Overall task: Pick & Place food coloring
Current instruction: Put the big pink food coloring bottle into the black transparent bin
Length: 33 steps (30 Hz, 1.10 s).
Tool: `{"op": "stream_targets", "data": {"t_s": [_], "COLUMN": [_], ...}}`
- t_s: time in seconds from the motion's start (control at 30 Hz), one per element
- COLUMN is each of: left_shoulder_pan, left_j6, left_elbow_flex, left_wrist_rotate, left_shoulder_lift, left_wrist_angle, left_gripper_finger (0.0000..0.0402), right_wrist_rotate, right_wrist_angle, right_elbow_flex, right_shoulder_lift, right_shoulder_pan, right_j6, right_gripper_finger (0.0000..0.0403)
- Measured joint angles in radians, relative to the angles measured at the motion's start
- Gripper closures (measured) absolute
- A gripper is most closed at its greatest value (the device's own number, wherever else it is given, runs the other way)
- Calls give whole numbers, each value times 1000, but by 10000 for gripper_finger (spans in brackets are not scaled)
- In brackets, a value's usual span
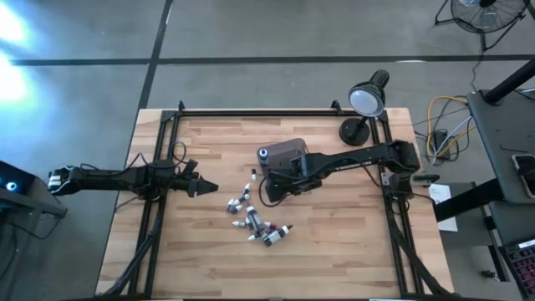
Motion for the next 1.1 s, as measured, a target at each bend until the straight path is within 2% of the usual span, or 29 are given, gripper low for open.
{"op": "stream_targets", "data": {"t_s": [0.37,0.8,1.1], "left_shoulder_pan": [0,0,0], "left_j6": [1,7,18], "left_elbow_flex": [0,0,0], "left_wrist_rotate": [-1,-1,-1], "left_shoulder_lift": [0,0,0], "left_wrist_angle": [-1,-1,-2], "left_gripper_finger": [250,250,250], "right_wrist_rotate": [8,24,27], "right_wrist_angle": [-27,-64,-43], "right_elbow_flex": [70,60,60], "right_shoulder_lift": [46,45,45], "right_shoulder_pan": [-3,-3,-10], "right_j6": [-39,-42,-42], "right_gripper_finger": [167,252,249]}}
